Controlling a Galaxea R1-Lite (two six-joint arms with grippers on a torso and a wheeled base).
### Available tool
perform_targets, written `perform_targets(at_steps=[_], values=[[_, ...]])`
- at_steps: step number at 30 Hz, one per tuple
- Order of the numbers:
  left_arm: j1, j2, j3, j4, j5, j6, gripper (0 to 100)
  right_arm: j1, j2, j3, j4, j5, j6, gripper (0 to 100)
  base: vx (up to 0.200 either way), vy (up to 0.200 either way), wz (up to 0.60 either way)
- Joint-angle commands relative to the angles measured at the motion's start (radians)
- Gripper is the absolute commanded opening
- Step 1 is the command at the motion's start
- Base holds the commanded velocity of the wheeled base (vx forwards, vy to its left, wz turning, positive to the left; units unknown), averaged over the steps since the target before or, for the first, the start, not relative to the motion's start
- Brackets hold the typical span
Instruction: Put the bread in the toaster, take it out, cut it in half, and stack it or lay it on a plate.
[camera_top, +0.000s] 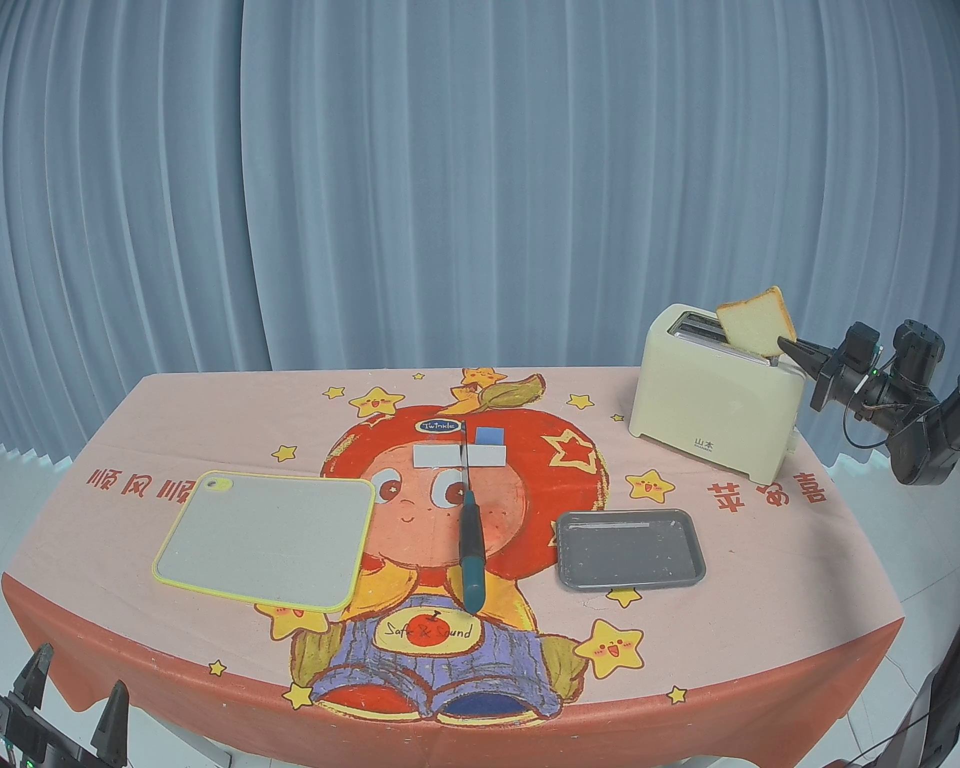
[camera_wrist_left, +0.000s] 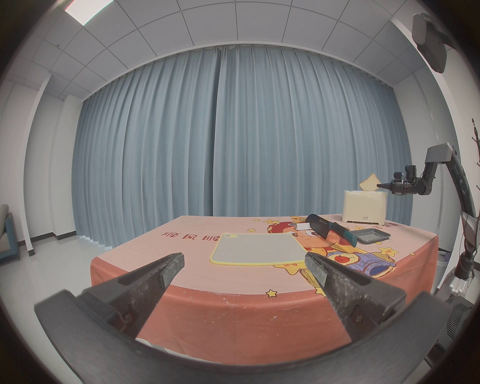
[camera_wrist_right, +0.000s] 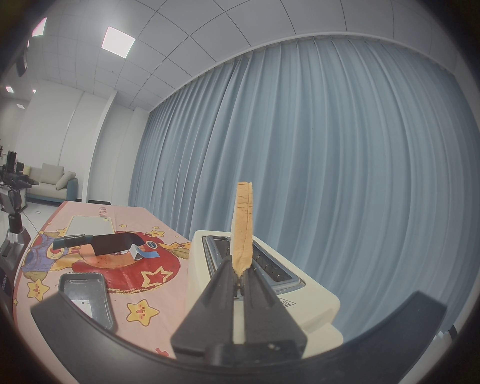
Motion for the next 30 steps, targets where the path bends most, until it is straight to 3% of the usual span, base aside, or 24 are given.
perform_targets(at_steps=[1, 10, 11, 30], values=[[0.000, 0.000, 0.018, 0.000, 0.000, 0.000, 100, 0.002, -0.002, 0.006, -0.002, 0.000, -0.002, 0, 0.000, 0.000, 0.00], [0.000, 0.000, 0.018, 0.000, 0.000, 0.000, 100, 0.005, -0.004, 0.008, -0.001, 0.000, -0.002, 0, 0.000, 0.000, 0.00], [0.000, 0.000, 0.018, 0.000, 0.000, 0.000, 100, 0.005, -0.004, 0.008, -0.001, 0.000, -0.002, 100, 0.000, 0.000, 0.00], [0.000, 0.000, 0.018, 0.000, 0.000, 0.000, 100, 0.017, -0.011, 0.005, -0.016, 0.000, 0.006, 100, 0.000, 0.000, 0.00]])
